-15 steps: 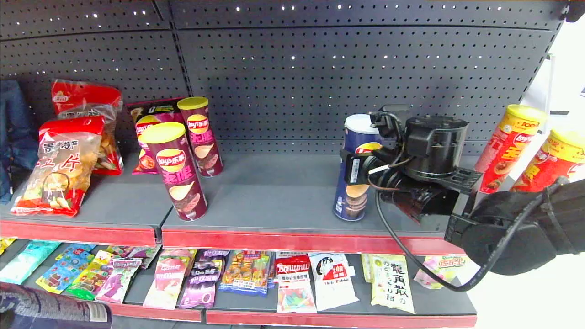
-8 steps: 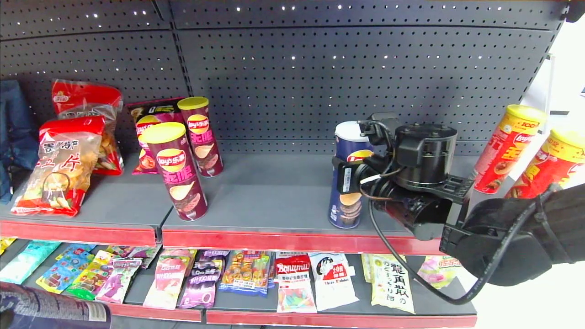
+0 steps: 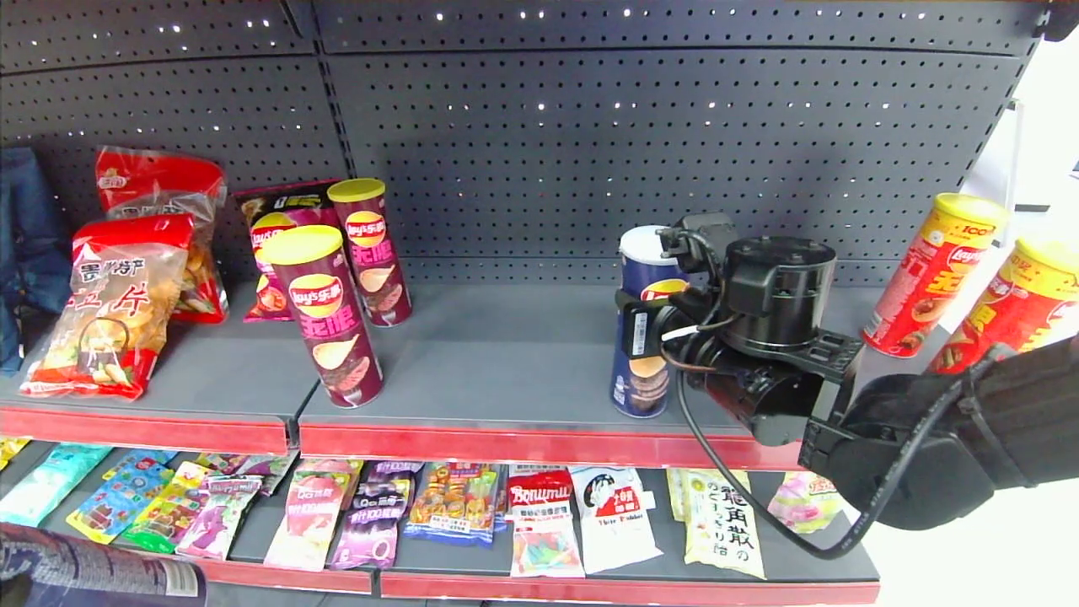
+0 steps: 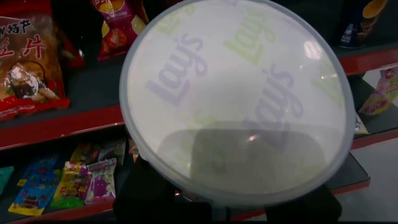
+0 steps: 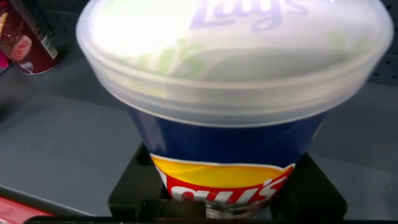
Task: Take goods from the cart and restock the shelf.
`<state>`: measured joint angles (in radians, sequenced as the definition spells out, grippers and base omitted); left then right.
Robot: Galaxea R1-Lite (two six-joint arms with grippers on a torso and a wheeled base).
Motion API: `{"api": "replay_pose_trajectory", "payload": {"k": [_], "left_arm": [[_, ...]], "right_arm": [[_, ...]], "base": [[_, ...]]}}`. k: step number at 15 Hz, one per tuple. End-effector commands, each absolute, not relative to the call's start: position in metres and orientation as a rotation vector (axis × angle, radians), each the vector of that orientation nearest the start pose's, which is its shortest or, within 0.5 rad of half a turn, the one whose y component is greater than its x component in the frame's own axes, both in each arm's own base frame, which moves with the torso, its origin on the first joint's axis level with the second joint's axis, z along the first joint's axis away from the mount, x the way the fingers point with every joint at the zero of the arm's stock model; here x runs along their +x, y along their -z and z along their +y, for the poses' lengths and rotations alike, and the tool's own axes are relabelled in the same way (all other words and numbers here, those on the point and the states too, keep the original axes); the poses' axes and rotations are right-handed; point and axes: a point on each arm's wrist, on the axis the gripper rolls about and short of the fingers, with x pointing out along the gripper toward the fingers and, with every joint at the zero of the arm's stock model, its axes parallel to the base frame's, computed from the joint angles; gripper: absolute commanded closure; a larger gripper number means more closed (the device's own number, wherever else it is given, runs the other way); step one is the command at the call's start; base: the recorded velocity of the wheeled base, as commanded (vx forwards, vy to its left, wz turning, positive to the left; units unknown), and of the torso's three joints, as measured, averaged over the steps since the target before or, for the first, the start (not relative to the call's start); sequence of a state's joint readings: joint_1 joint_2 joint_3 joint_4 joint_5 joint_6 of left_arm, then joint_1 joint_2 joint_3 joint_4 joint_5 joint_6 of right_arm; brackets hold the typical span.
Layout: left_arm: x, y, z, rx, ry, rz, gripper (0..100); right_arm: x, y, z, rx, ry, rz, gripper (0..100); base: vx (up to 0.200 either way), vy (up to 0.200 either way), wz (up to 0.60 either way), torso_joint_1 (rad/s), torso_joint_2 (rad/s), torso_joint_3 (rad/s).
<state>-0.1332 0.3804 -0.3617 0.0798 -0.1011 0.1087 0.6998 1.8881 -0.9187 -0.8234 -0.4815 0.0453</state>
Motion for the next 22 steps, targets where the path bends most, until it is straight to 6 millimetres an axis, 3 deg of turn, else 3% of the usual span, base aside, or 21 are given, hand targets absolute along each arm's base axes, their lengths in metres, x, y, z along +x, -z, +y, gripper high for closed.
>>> {"api": "replay_pose_trajectory", "payload": {"k": [1, 22], "left_arm": [[-0.0009, -0.1736, -0.0022, 0.110, 0.240, 0.086, 100], [-0.0020, -0.1715, -0.0020, 0.127, 0.240, 0.082, 100]], "right_arm": [[0.2732, -0.1662, 0.2177, -0.043, -0.217, 0.138, 100], [0.2662, -0.1663, 0.2209, -0.051, -0.193, 0.136, 100]], "base": [[0.000, 0.000, 0.00, 0.000, 0.00, 0.000], [0.000, 0.000, 0.00, 0.000, 0.00, 0.000]]}}
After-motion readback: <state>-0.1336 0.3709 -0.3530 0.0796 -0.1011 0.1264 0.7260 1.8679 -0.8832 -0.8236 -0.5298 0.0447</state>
